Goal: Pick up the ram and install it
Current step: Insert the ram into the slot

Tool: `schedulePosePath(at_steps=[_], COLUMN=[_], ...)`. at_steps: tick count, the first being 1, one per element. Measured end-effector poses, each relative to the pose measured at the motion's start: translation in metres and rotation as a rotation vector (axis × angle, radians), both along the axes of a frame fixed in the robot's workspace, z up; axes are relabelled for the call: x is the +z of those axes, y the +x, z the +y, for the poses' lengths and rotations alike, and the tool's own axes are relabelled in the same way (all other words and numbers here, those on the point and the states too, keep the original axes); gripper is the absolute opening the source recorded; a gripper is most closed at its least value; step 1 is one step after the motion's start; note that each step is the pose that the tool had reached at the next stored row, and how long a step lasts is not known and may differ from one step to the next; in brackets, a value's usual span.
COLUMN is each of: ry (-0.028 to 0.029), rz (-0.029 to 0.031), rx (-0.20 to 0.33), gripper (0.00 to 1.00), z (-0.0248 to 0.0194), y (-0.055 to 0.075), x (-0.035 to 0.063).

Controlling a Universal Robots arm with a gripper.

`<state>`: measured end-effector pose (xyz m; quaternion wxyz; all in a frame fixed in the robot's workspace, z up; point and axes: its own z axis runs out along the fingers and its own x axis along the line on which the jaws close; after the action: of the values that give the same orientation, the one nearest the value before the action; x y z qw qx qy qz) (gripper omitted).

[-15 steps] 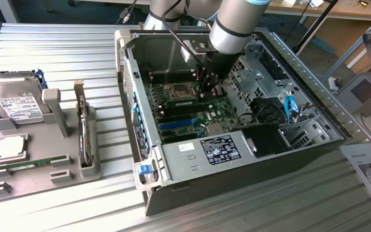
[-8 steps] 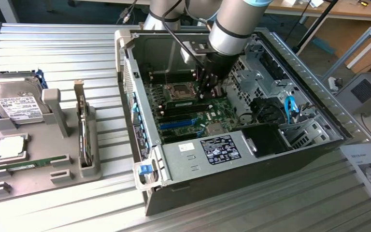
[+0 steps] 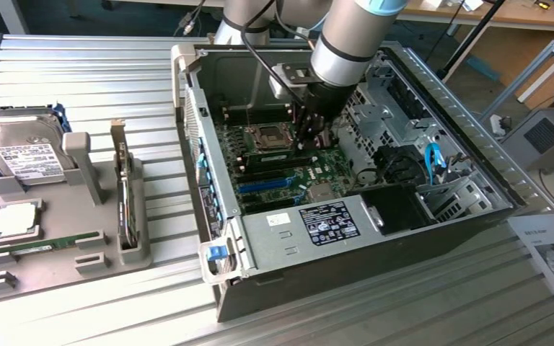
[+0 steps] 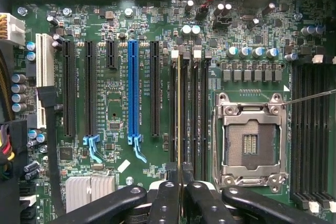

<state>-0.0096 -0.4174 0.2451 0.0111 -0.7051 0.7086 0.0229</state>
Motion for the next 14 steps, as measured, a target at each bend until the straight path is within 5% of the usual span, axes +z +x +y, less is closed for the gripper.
schedulePosePath(at_steps=[14], ry=[0.0002], rz=[0.0002], rx=[0.000], gripper=[0.12], z=[-0.0001], y=[0.0000], x=[-0.0027])
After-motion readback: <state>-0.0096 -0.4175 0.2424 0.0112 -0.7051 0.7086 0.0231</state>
